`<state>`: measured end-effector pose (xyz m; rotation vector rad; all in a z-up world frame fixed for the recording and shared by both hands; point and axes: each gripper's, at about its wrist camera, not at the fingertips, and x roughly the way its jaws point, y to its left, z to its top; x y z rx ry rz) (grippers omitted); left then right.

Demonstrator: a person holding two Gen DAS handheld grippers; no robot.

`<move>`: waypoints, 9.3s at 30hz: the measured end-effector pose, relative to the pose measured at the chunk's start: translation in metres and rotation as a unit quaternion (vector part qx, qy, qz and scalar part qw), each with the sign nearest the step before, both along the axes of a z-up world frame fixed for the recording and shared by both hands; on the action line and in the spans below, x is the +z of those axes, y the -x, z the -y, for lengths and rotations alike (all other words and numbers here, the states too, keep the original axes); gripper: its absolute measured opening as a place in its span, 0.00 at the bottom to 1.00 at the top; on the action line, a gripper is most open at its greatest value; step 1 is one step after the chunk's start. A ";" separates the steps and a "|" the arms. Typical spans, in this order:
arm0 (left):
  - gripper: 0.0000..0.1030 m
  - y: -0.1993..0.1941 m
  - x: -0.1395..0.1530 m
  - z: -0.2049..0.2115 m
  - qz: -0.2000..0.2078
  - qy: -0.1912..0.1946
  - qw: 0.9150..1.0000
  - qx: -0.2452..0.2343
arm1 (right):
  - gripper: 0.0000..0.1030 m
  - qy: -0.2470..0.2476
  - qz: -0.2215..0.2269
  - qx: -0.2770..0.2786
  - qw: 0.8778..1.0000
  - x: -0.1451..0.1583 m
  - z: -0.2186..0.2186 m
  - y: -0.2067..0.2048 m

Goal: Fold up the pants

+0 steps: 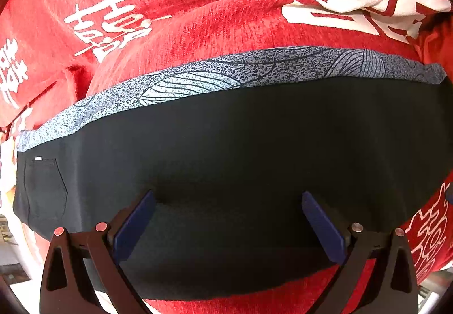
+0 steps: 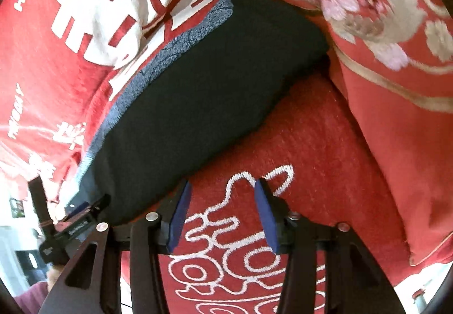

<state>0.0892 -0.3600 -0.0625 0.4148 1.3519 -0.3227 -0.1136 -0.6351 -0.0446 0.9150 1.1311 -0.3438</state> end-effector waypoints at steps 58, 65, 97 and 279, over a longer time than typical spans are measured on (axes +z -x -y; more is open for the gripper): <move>0.71 0.006 0.028 0.076 -0.012 0.143 0.988 -0.063 | 0.14 0.067 0.208 0.049 0.975 0.104 -0.024 -0.070; 0.78 -0.025 0.049 -0.031 0.002 0.145 0.989 -0.015 | 0.14 0.136 0.186 0.140 0.963 0.123 -0.108 -0.103; 0.78 -0.042 0.047 -0.135 -0.095 0.222 0.970 -0.001 | 0.58 -0.137 0.119 0.042 0.983 -0.011 -0.200 -0.089; 0.42 -0.063 0.015 -0.378 0.101 0.108 0.971 0.187 | 0.79 0.078 -0.012 0.386 0.919 0.063 -0.431 -0.268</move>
